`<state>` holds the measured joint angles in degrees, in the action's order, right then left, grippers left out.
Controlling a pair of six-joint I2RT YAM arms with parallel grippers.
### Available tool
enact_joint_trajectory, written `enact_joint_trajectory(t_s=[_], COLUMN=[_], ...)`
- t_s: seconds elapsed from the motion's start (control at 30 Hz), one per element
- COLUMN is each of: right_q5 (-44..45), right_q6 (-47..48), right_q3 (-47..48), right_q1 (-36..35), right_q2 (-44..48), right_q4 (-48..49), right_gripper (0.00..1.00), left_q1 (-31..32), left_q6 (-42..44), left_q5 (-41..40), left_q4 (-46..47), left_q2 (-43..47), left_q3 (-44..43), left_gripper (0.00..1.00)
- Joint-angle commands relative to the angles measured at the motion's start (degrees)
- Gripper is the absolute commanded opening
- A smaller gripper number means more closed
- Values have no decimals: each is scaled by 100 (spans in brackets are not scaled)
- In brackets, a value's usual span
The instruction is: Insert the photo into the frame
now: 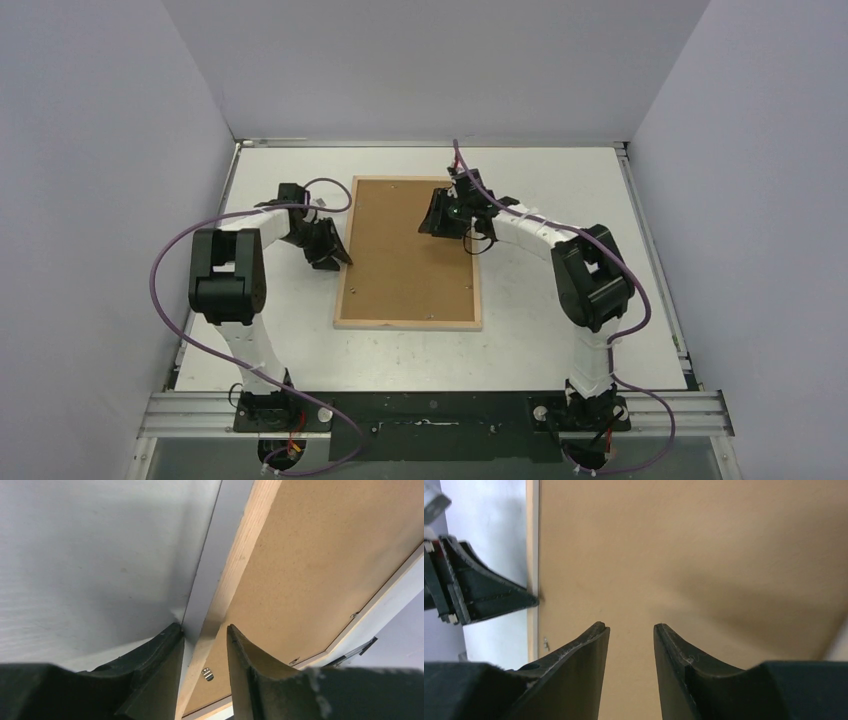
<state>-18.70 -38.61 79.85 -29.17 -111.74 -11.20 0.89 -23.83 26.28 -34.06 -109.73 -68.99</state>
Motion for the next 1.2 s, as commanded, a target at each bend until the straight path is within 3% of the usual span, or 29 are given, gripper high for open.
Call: enact_joint_trajectory(t_s=[0.0,0.23,0.57,0.8,0.97,1.17], right_q5=[-446,-434,171,418,938,1026], right_q6=[-367,-927,-1188,-1139,-1170,-1216], right_q3=[-309,-416,-870,-813,-593,-490], right_q1=[-299,-1016,-2045,-2436,-2507,-2559], right_q2=[487,381,699,429,400,56], right_q4=[517,173,22,210,65,93], right_gripper=[39,27,35,27,29,29], left_q1=[226,481,574,573,579,577], left_q6=[-77,-199,-651,-441,-855,-721], left_q5=[90,391,458,445,683,574], left_q4=[113,436,892,660,1146,860], left_q2=[317,562,865,737,916,912], left_q3=[282,589,1133,1075,1351,1262], left_gripper=[32,12,9,9,10,11])
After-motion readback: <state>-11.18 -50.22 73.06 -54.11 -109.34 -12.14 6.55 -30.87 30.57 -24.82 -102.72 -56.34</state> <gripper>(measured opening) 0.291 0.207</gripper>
